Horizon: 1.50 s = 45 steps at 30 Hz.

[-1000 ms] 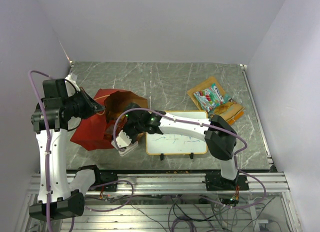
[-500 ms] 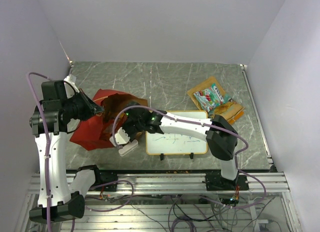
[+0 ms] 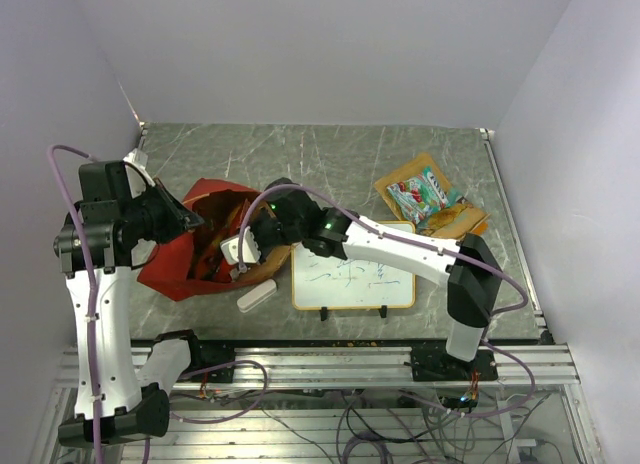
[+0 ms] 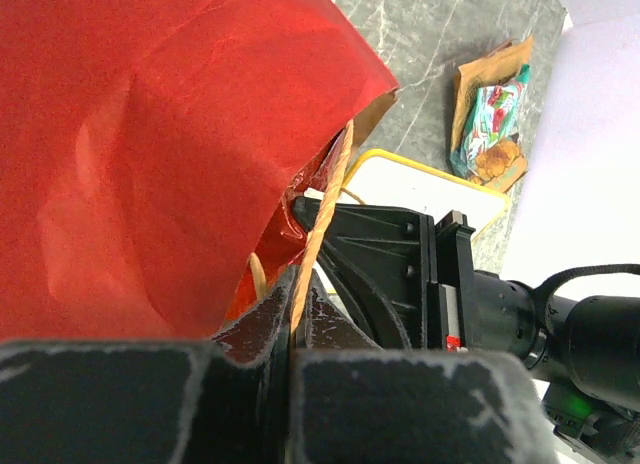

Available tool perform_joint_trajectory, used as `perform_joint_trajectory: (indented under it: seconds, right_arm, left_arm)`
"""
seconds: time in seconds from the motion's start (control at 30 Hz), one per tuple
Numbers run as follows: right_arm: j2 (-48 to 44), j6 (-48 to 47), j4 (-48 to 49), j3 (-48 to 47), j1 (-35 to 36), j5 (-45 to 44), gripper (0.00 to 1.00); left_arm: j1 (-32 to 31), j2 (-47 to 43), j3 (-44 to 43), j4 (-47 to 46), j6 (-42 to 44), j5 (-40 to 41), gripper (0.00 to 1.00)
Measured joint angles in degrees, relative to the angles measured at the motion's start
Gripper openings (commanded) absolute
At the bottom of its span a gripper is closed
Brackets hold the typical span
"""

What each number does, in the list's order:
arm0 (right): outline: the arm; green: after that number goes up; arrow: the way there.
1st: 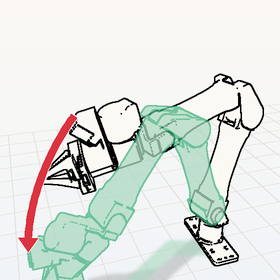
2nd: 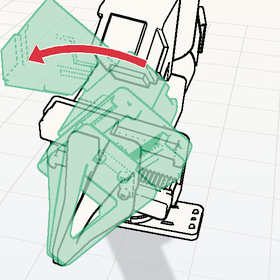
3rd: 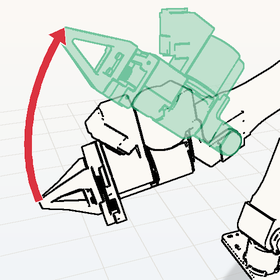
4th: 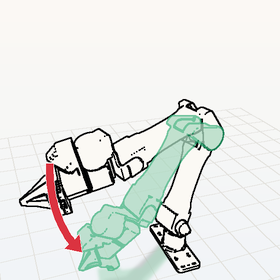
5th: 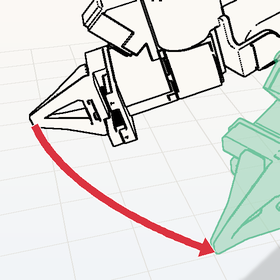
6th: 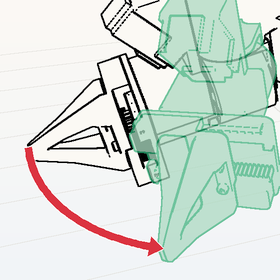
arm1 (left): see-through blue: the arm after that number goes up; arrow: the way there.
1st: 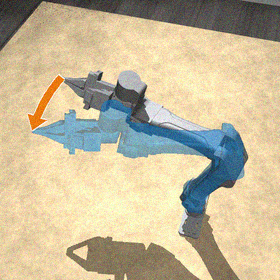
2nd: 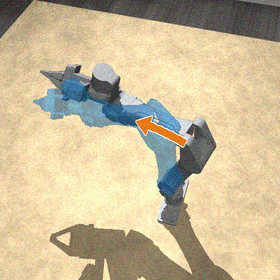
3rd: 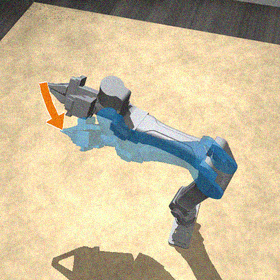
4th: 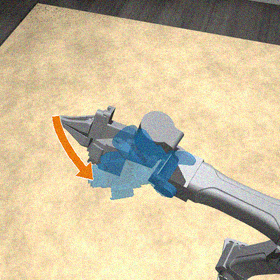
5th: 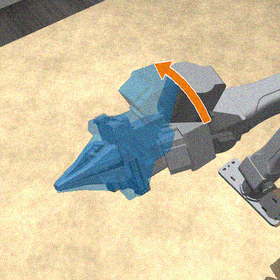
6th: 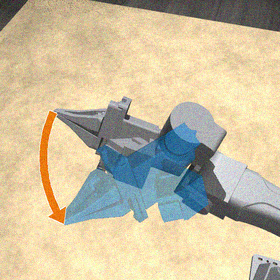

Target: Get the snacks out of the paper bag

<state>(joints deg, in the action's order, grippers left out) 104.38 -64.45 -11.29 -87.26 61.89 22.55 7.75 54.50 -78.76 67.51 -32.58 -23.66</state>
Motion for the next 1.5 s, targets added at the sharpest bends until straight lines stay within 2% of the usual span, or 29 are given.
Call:
perform_joint_trajectory:
  seconds: [0.5, 0.97, 1.17, 1.3, 1.5]
  right_arm:
    - [-5.0, 7.3, 3.0, -0.3, 0.0, -3.4, 0.00]
    - [-18.3, 15.4, 12.4, 0.8, -0.1, -15.3, 0.00]
    - [-22.1, 15.4, 16.3, 1.2, -0.7, -24.3, 0.00]
    - [-24.5, 18.7, 17.9, 2.3, -5.2, -29.7, 0.00]
    - [-27.6, 30.8, 17.9, 5.1, -17.4, -37.5, 0.00]
  left_arm:
    - [0.0, 1.1, -4.0, 1.4, 0.0, 2.5, 0.07]
    - [0.0, 1.0, -4.0, 1.6, -0.6, 2.7, 0.07]
    - [0.0, 1.0, -4.0, 1.6, -0.8, 2.9, 0.07]
    - [0.0, 1.2, -4.0, 1.6, -0.9, 2.9, 0.07]
    - [0.0, 1.7, -4.0, 1.3, -1.8, 2.7, 0.07]
